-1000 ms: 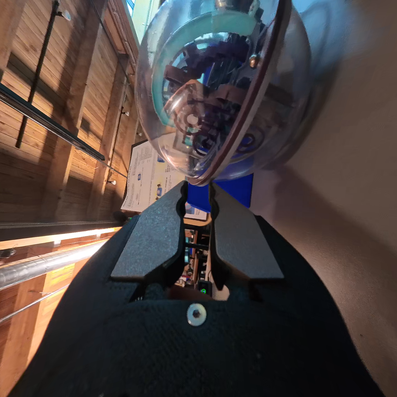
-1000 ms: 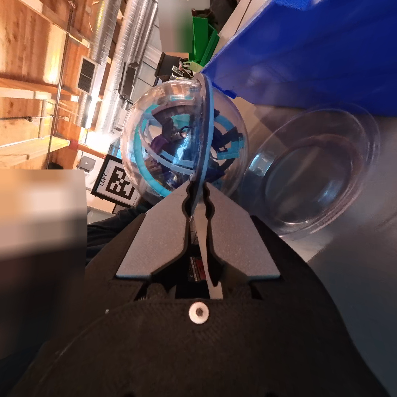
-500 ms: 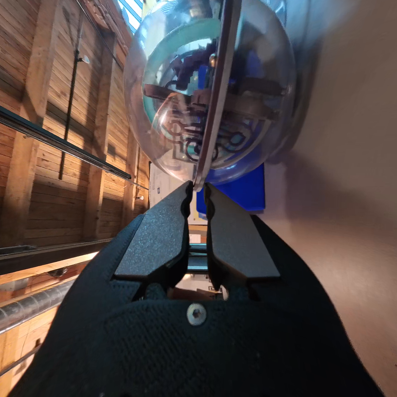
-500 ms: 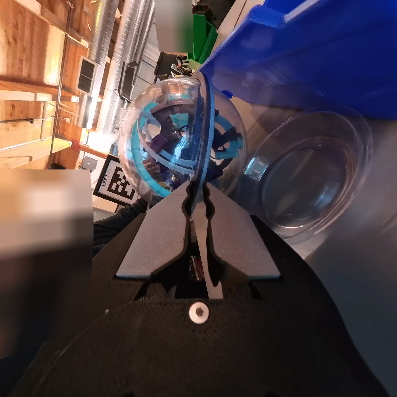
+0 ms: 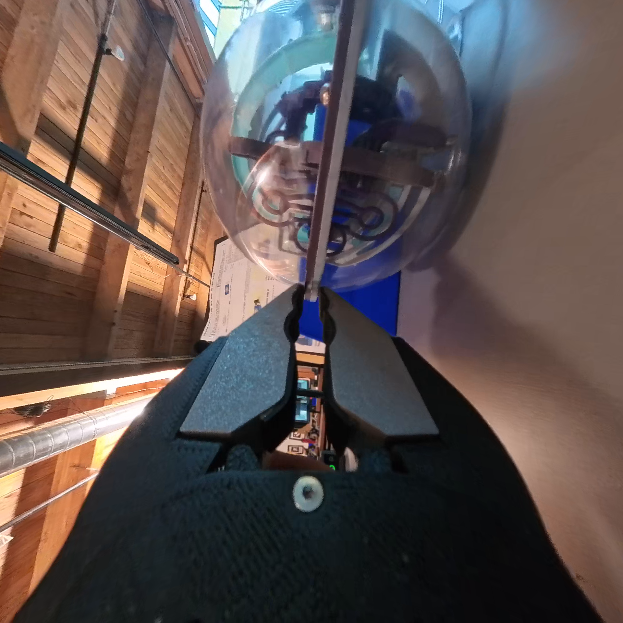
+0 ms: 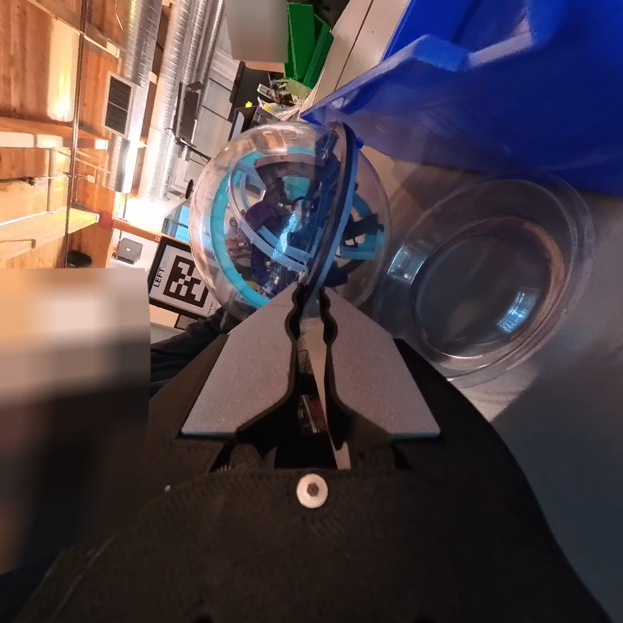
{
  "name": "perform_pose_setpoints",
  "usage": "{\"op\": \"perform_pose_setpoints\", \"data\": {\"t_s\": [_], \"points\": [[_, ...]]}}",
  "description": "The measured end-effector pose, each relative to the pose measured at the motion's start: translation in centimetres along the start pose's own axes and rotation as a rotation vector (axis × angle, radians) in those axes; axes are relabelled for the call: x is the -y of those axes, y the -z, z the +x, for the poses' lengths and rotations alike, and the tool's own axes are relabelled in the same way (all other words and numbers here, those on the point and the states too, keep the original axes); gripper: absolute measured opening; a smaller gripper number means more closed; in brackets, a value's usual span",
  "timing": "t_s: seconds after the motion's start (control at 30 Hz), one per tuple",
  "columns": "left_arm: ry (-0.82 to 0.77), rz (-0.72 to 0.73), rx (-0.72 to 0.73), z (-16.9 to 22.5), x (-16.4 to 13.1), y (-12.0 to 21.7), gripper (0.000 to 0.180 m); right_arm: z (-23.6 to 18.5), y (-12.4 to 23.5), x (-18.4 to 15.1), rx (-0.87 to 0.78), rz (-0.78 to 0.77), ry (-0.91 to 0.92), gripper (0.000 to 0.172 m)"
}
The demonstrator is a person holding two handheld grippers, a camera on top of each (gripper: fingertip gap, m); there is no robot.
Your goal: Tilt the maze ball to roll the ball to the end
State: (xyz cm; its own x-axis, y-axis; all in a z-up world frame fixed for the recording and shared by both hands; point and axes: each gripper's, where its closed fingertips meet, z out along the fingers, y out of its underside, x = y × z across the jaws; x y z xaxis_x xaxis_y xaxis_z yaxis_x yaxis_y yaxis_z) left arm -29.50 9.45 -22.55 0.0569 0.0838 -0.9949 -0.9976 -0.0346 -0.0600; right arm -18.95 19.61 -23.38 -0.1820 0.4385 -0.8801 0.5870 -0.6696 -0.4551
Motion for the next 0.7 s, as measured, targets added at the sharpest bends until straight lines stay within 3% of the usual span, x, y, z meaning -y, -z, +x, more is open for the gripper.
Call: {"op": "perform_pose_setpoints", "data": {"t_s": [0.7], "points": [[0.036,-0.002,-0.055,-0.21,0.11,0.61,0.005,0.05,-0.33,-0.19,0.008,-0.035,-0.011,0.006]]}}
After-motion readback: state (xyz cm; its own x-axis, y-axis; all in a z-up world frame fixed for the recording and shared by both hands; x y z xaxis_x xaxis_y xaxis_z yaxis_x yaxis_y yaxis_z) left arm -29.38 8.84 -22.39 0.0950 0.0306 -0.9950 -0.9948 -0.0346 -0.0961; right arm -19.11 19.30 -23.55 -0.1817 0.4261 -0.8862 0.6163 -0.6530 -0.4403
